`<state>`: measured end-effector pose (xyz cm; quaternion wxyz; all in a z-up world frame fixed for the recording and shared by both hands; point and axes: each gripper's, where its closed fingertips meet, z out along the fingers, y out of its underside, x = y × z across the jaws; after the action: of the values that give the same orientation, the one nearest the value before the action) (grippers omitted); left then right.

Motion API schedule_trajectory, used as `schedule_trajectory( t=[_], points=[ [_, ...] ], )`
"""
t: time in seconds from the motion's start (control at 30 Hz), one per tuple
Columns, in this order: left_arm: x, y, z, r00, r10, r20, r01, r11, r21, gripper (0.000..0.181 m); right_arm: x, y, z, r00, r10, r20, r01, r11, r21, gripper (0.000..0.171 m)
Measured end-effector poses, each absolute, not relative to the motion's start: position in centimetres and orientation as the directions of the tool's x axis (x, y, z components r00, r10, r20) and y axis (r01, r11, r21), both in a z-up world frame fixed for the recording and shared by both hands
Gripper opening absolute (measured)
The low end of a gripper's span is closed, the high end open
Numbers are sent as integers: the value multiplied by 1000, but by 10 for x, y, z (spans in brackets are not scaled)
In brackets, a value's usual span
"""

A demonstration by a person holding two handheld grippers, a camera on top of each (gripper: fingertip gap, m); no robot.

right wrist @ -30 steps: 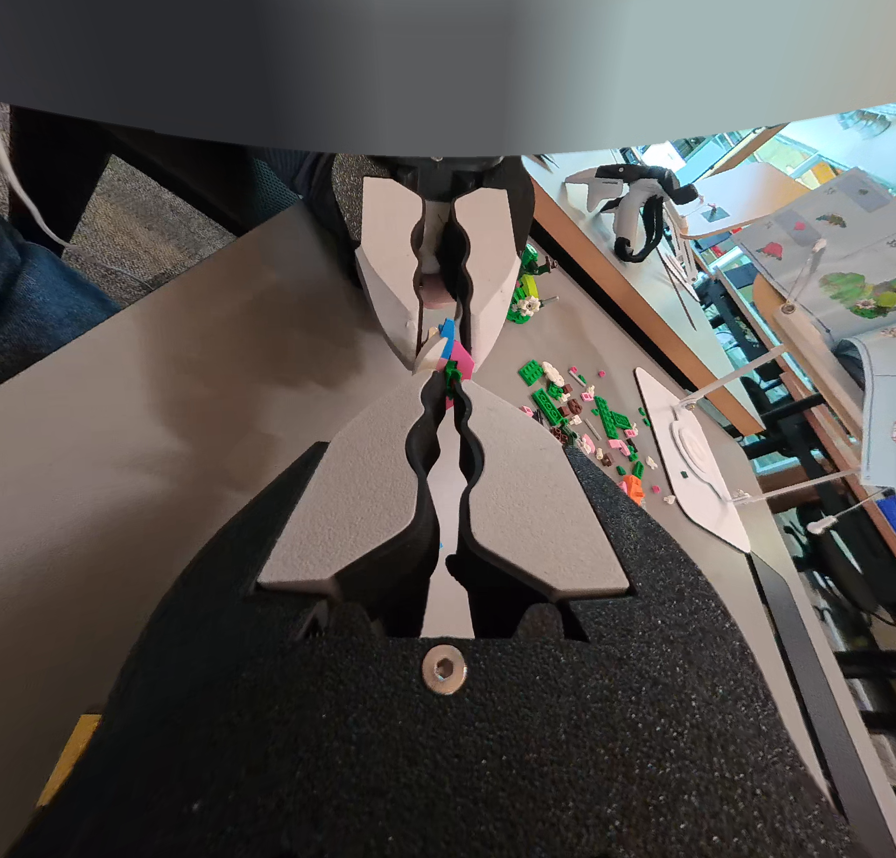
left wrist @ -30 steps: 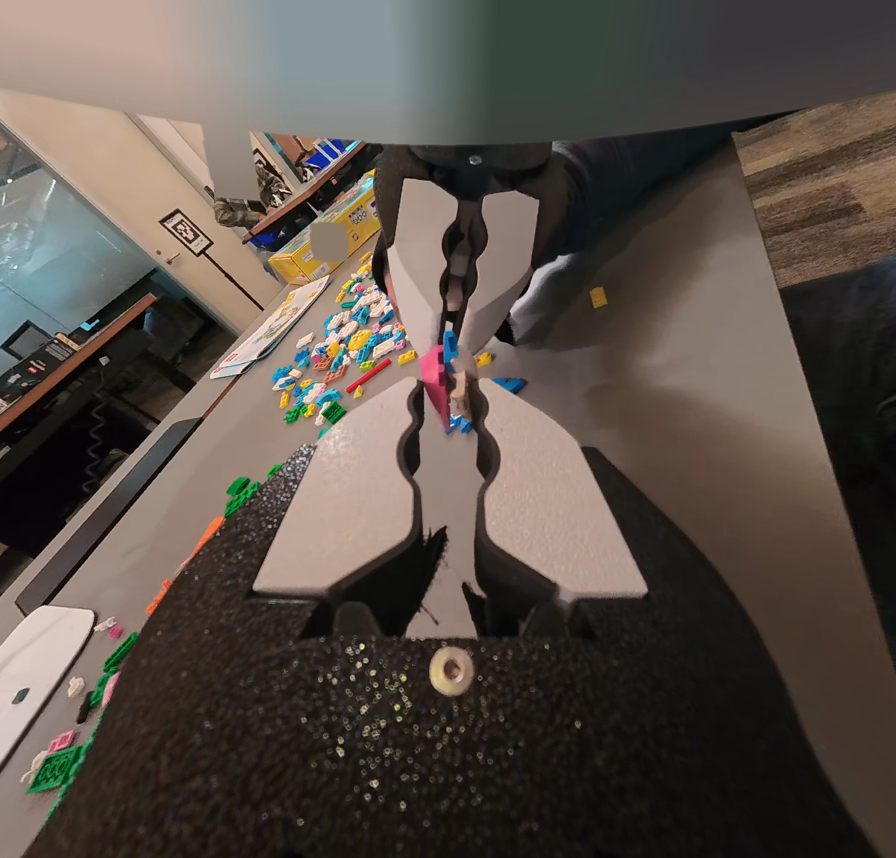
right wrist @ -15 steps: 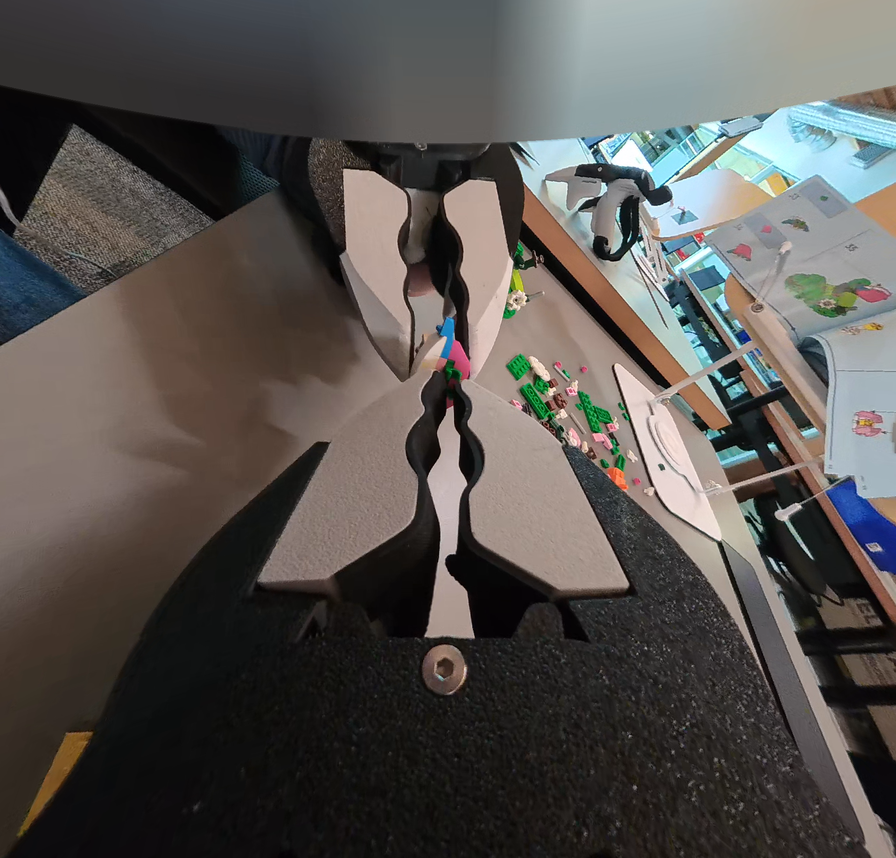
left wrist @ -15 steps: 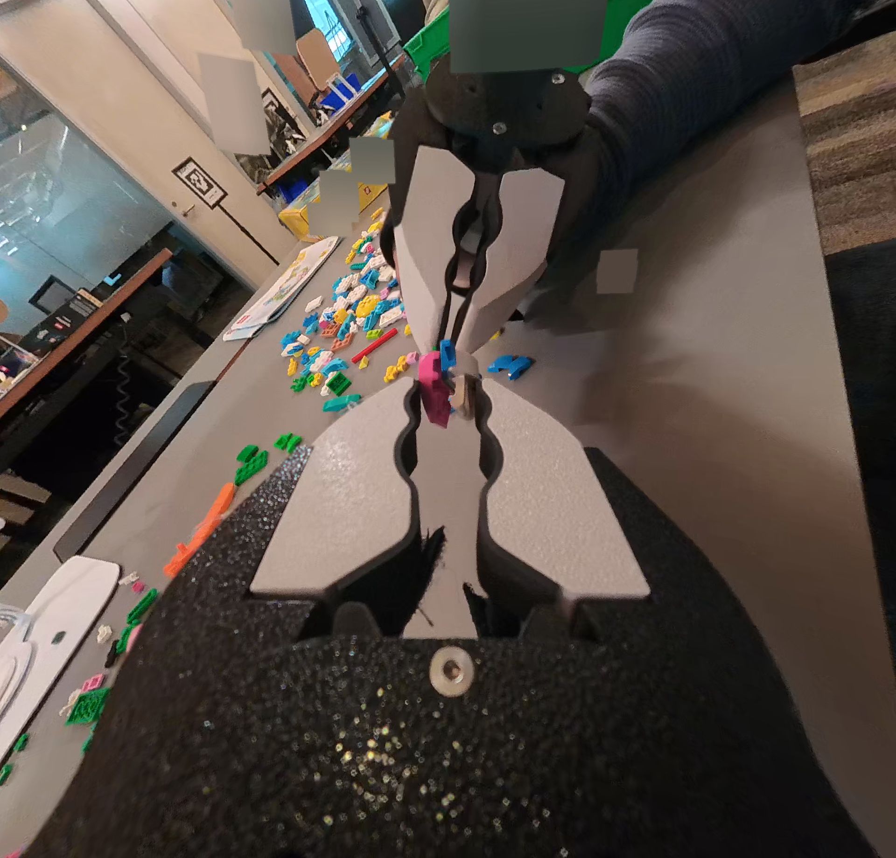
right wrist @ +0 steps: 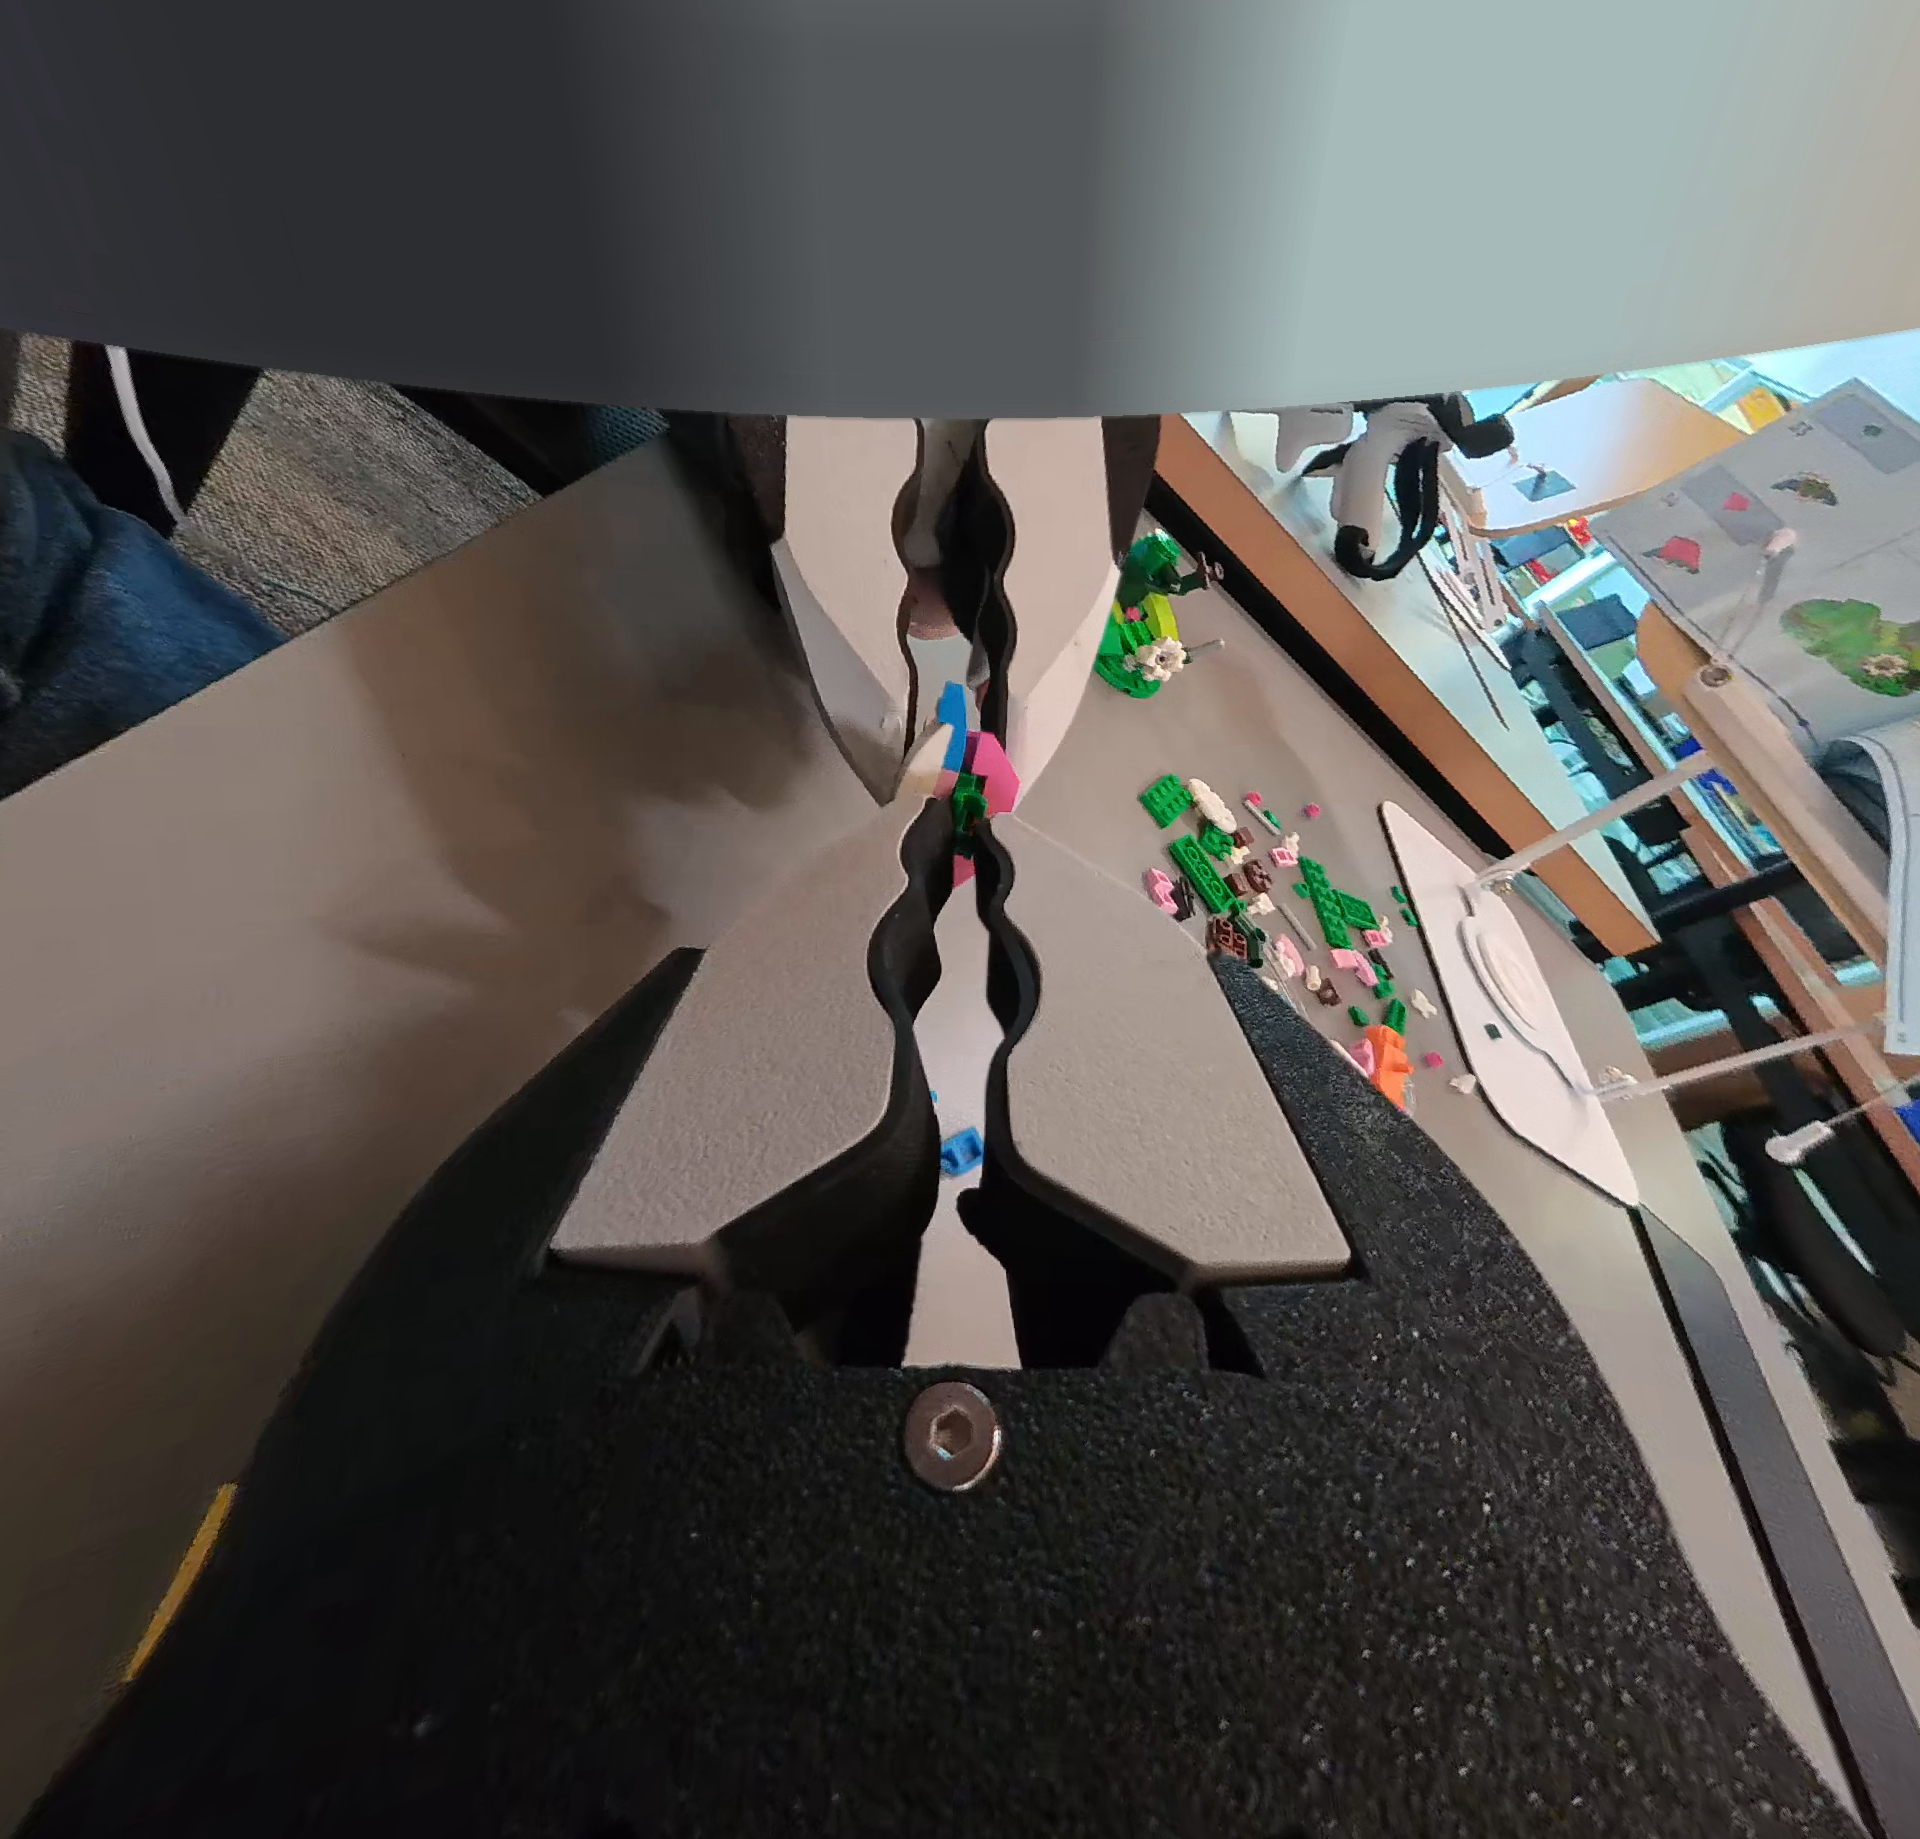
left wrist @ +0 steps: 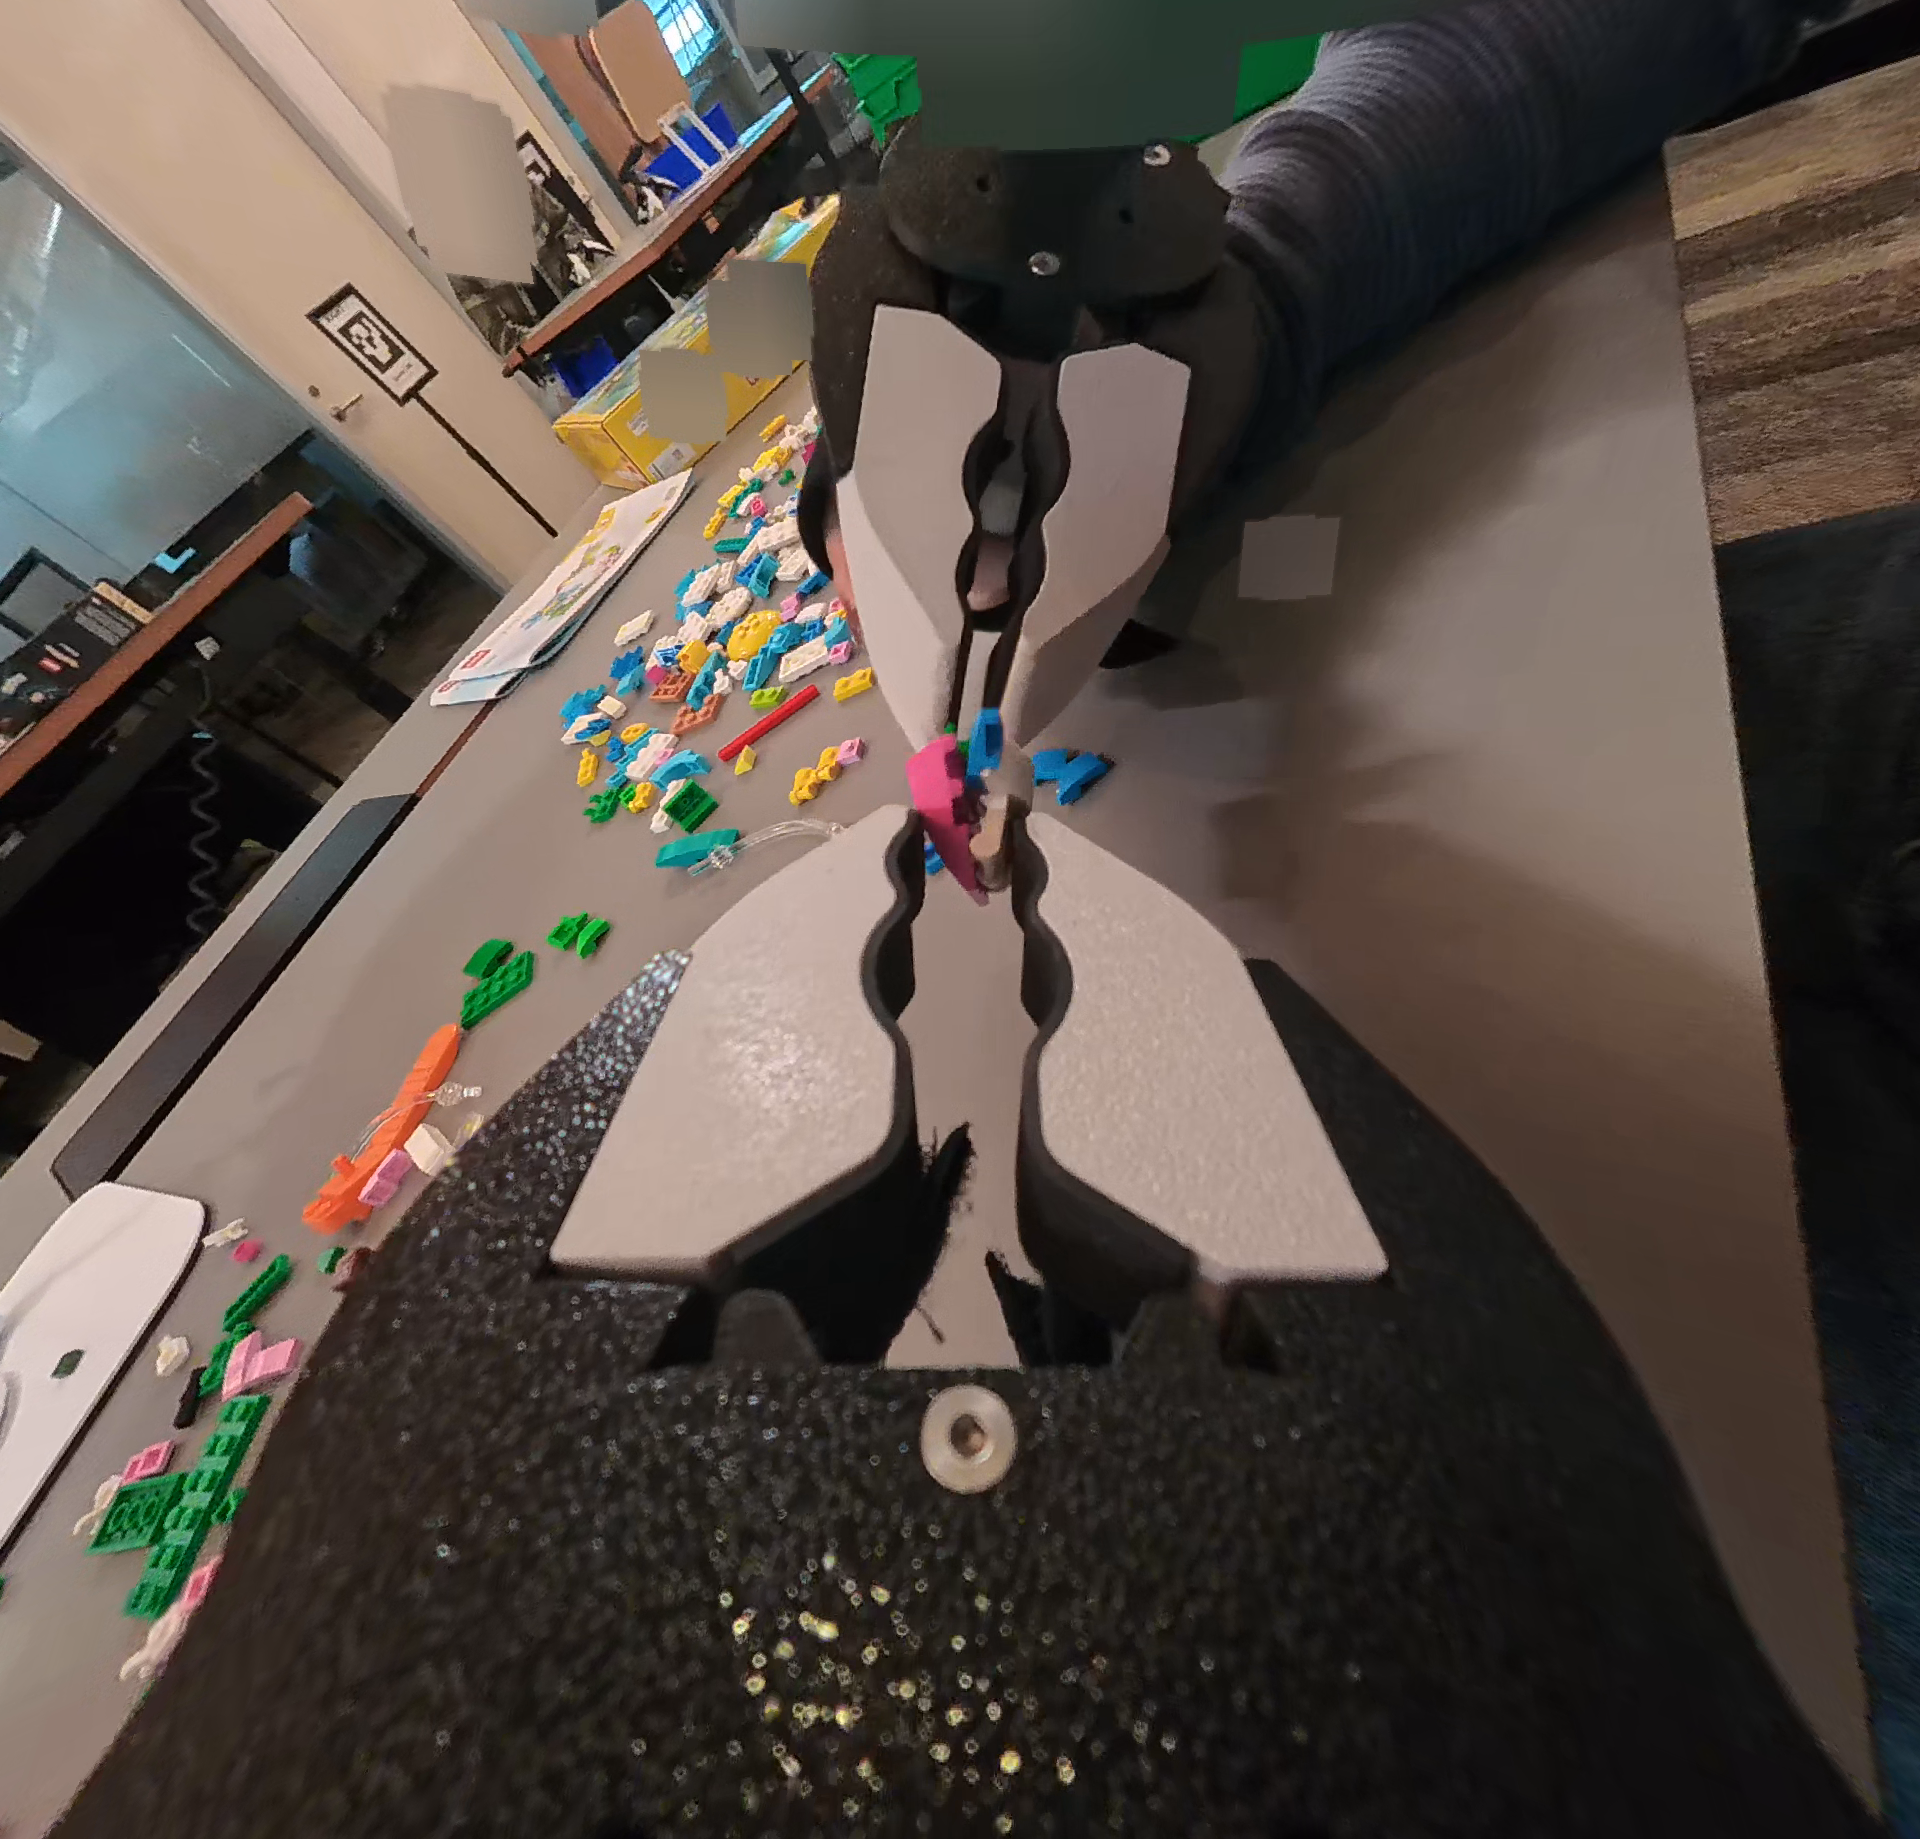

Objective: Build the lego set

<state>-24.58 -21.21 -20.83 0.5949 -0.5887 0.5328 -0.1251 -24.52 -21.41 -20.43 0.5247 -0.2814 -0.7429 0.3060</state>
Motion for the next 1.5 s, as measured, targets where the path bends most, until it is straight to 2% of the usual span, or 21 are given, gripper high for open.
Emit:
schedule_trajectory(
  t=[0.1, 0.2, 0.27, 0.3, 0.4, 0.63, 0.83, 0.93, 1.2, 1.37, 1.5],
  points=[
    [-246, -212, -208, 401, -774, -490, -479, 279, -832, 15, -244, -216, -204, -310, 756, 576, 87, 626, -775, 5],
    [-245, -212, -210, 390, -775, -497, -490, 282, -825, 15, -246, -217, -201, -306, 780, 546, 83, 594, -800, 34],
    [-244, -213, -211, 382, -778, -499, -491, 286, -823, 15, -249, -217, -209, -326, 780, 533, 139, 598, -790, 45],
    [-244, -213, -210, 381, -779, -497, -489, 287, -824, 15, -250, -219, -213, -337, 773, 537, 152, 608, -779, 44],
    [-244, -215, -210, 374, -783, -497, -485, 291, -824, 15, -253, -220, -213, -317, 740, 593, 149, 657, -739, 27],
    [-250, -211, -209, 402, -779, -482, -484, 266, -834, 15, -255, -217, -212, -292, 739, 607, 202, 668, -716, 23],
    [-267, -197, -209, 551, -727, -410, -490, 116, -864, 45, -261, -208, -218, -248, 730, 637, 286, 683, -672, 23],
    [-272, -197, -213, 584, -710, -392, -502, 63, -863, 46, -261, -199, -224, -231, 729, 645, 340, 681, -648, 23],
    [-263, -199, -217, 638, -744, -196, -419, -122, -900, 21, -263, -188, -237, -227, 721, 655, 463, 671, -579, 22],
    [-262, -200, -231, 633, -746, -207, -490, -179, -853, 7, -262, -188, -249, -280, 728, 626, 532, 660, -530, 22],
    [-262, -199, -233, 631, -739, -236, -521, -178, -835, 5, -262, -188, -250, -295, 744, 599, 556, 644, -526, 21]
  ],
)
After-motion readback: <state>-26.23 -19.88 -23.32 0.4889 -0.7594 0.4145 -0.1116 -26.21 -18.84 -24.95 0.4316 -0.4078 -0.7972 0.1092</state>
